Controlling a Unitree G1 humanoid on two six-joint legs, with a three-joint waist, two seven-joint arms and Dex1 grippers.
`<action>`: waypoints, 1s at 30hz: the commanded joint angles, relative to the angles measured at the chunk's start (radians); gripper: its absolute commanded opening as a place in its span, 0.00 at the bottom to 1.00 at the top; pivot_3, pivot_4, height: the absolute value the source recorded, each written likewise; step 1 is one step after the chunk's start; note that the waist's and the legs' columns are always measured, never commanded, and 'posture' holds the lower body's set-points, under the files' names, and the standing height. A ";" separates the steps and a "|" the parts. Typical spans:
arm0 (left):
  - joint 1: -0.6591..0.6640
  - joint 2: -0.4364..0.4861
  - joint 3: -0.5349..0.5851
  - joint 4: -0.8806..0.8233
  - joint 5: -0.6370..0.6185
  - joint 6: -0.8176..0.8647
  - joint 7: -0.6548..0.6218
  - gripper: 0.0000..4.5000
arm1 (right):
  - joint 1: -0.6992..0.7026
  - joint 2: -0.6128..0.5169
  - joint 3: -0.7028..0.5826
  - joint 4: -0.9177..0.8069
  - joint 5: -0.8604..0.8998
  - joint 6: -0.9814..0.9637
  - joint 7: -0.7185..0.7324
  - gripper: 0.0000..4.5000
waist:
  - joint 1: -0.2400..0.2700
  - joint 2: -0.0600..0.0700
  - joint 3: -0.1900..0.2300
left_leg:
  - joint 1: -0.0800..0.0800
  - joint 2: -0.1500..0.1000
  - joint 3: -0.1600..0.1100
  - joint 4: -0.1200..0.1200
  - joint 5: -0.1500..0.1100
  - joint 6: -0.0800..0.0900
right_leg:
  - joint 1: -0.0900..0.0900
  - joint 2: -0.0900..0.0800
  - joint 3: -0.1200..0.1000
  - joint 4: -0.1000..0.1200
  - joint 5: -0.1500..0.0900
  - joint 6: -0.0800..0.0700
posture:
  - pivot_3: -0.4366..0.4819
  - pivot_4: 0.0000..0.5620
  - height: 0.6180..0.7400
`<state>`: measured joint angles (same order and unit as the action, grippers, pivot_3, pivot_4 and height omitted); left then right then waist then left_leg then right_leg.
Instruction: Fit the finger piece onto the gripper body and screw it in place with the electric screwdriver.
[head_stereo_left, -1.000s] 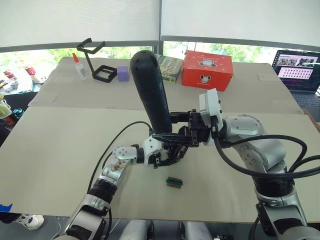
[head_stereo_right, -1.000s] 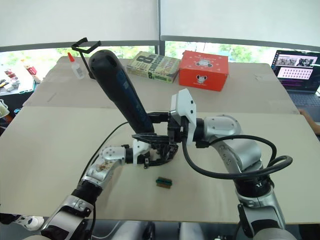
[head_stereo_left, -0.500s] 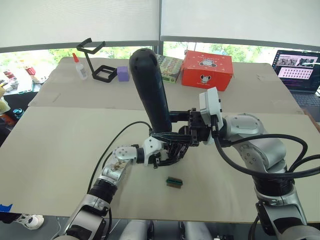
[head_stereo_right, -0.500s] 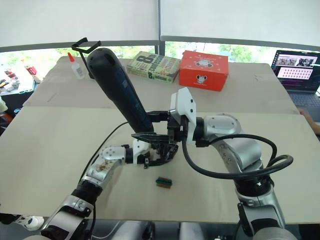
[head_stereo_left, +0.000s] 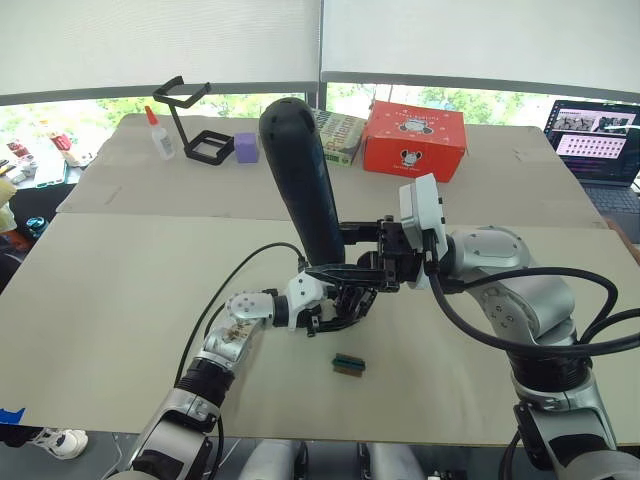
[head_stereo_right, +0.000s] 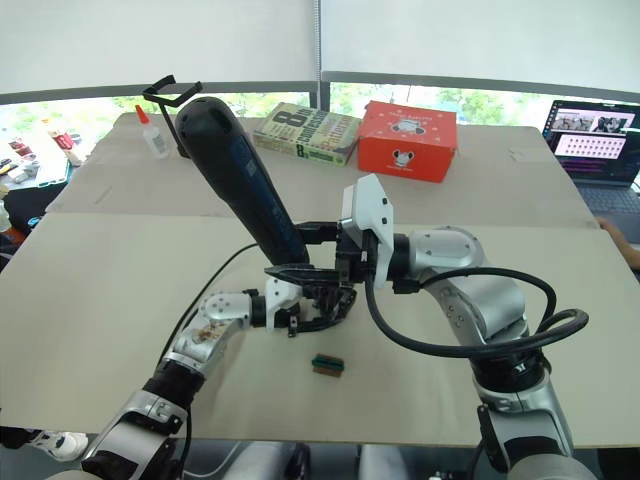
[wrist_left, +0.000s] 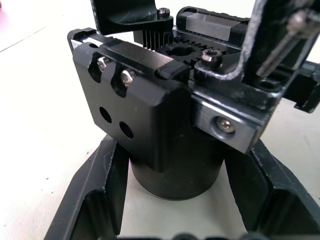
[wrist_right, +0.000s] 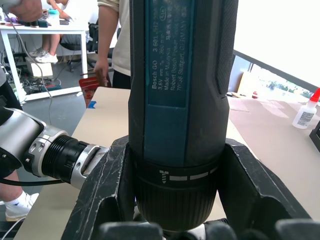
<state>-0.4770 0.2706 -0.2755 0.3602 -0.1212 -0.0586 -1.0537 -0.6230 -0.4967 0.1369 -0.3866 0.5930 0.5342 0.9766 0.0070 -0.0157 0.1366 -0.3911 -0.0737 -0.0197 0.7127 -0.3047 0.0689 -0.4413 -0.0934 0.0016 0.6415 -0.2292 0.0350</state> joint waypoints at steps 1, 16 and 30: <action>-0.005 0.005 0.007 -0.029 -0.010 -0.004 -0.006 0.51 | -0.028 0.009 -0.029 -0.040 0.031 -0.001 -0.014 0.42 | 0.000 0.000 0.000 | 0.000 0.000 0.000 0.000 0.000 0.000 | 0.000 0.000 0.000 0.000 0.000 0.000 | 0.48 0.27 1.00; 0.000 0.008 0.007 -0.034 -0.009 -0.004 -0.006 0.51 | -0.010 -0.005 -0.025 -0.052 0.042 -0.002 -0.009 0.42 | 0.000 0.000 0.000 | 0.000 0.000 0.000 0.000 0.000 0.000 | 0.000 0.000 0.000 0.000 0.000 0.000 | 0.48 0.27 1.00; -0.001 0.008 0.007 -0.035 -0.011 -0.003 -0.007 0.51 | 0.002 -0.006 -0.012 -0.039 0.022 -0.023 -0.010 0.42 | 0.000 0.000 0.000 | 0.000 0.000 0.000 0.000 0.000 0.000 | 0.000 0.000 0.000 0.000 0.000 0.000 | 0.48 0.27 1.00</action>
<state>-0.4770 0.2716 -0.2756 0.3601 -0.1214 -0.0587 -1.0544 -0.6123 -0.5019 0.1437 -0.3944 0.6086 0.5350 0.9606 0.0069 -0.0157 0.1366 -0.3910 -0.0737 -0.0197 0.7127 -0.3047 0.0690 -0.4413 -0.0934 0.0016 0.6415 -0.2292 0.0350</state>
